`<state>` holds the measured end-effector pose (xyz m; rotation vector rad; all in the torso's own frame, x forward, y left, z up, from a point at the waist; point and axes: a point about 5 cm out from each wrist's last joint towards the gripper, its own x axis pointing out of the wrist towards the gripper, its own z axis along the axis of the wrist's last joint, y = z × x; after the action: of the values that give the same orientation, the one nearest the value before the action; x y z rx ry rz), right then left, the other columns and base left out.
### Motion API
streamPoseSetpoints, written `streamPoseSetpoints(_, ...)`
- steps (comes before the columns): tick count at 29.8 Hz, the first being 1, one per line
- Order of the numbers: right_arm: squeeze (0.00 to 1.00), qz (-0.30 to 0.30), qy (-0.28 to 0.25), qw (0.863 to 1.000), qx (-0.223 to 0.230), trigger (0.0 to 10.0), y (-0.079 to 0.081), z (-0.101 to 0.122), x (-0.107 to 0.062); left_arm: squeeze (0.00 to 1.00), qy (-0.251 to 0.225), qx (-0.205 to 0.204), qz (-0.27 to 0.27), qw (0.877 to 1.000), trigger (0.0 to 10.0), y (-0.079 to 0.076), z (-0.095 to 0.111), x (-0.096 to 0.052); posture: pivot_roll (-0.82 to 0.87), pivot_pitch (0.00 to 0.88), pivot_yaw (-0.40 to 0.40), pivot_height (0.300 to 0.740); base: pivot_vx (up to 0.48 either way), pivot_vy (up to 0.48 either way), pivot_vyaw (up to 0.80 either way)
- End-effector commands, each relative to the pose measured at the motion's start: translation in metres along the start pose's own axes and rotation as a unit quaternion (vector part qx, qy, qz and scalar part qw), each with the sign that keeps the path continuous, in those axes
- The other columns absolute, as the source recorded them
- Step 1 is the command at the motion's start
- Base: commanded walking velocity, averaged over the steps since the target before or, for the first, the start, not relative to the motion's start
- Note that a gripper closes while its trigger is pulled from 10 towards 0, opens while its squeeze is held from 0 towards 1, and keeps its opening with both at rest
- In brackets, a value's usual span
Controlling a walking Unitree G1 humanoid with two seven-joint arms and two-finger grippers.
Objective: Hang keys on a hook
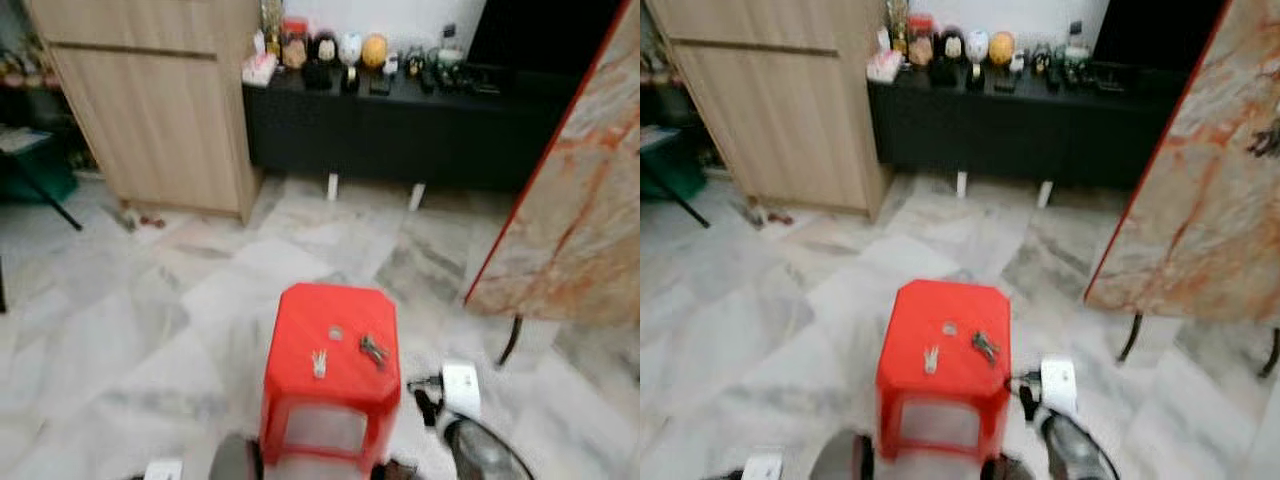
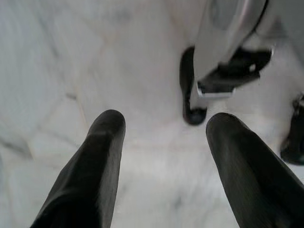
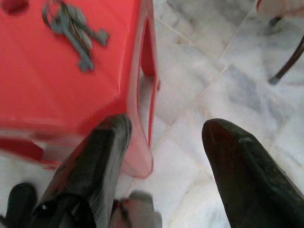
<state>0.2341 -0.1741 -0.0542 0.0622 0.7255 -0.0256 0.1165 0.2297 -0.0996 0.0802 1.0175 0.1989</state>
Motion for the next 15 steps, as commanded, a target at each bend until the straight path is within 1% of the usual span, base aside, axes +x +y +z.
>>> streamPoseSetpoints(1, 0.00, 0.003, -0.002, 1.000, 0.005, 10.0, 0.0015, 0.0025, 0.0009, 0.00, -0.012, -0.002, 0.001, 1.000, 10.0, -0.0024, 0.0101, 0.0026, 0.08, 0.053, -0.092, 0.637, 0.000, 0.000, 0.00)
streamPoseSetpoints(10, 0.00, 0.009, -0.013, 1.000, 0.007, 10.0, 0.0037, 0.0077, 0.0020, 0.00, -0.007, -0.001, -0.003, 1.000, 10.0, -0.0041, 0.0089, 0.0026, 0.08, 0.053, -0.089, 0.637, 0.000, 0.000, 0.00)
streamPoseSetpoints(13, 0.00, 0.013, -0.013, 1.000, -0.009, 10.0, 0.0040, 0.0087, 0.0022, 0.00, -0.006, 0.000, -0.003, 1.000, 10.0, -0.0045, 0.0085, 0.0025, 0.08, 0.053, -0.089, 0.637, 0.000, 0.000, 0.00)
streamPoseSetpoints(15, 0.00, 0.015, -0.014, 1.000, -0.008, 10.0, 0.0042, 0.0088, 0.0022, 0.00, -0.006, 0.001, -0.003, 1.000, 10.0, -0.0045, 0.0084, 0.0025, 0.08, 0.054, -0.088, 0.637, 0.000, 0.000, 0.00)
